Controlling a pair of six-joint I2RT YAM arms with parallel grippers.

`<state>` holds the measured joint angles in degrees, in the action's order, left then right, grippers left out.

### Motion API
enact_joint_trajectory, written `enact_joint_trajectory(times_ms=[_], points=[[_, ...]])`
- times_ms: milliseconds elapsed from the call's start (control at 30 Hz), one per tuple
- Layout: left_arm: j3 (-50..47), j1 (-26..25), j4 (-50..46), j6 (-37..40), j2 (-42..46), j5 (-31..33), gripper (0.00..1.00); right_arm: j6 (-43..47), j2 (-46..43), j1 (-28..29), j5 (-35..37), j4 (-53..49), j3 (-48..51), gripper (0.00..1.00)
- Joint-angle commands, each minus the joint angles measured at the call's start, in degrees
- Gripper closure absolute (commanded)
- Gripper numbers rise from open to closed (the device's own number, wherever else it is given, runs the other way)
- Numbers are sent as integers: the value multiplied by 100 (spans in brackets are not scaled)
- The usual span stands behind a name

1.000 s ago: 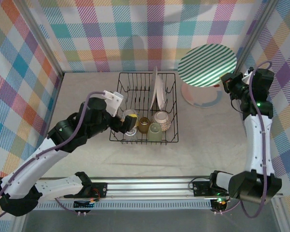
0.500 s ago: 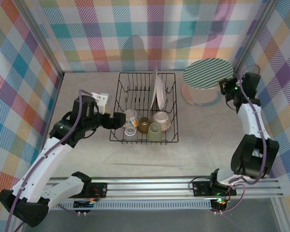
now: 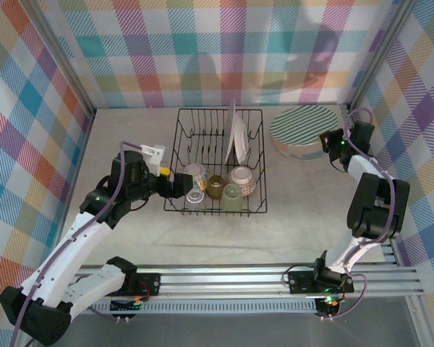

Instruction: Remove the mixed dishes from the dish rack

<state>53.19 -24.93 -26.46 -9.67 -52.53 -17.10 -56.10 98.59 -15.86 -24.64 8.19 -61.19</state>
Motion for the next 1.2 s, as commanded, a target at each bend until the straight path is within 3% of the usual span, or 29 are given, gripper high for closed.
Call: enact_joint_trajectory(times_ms=[0,1033,1167], points=[[-110,102,343,-73,49,-135,0,187,82,-68,-285,692,-78,100],[-319,111,490,-52,-2,-144,0,361,1075,-330,-628,1106,94,100],[-328,113,500,-52,2,-144,0,412,1094,-341,-583,966,74,88]])
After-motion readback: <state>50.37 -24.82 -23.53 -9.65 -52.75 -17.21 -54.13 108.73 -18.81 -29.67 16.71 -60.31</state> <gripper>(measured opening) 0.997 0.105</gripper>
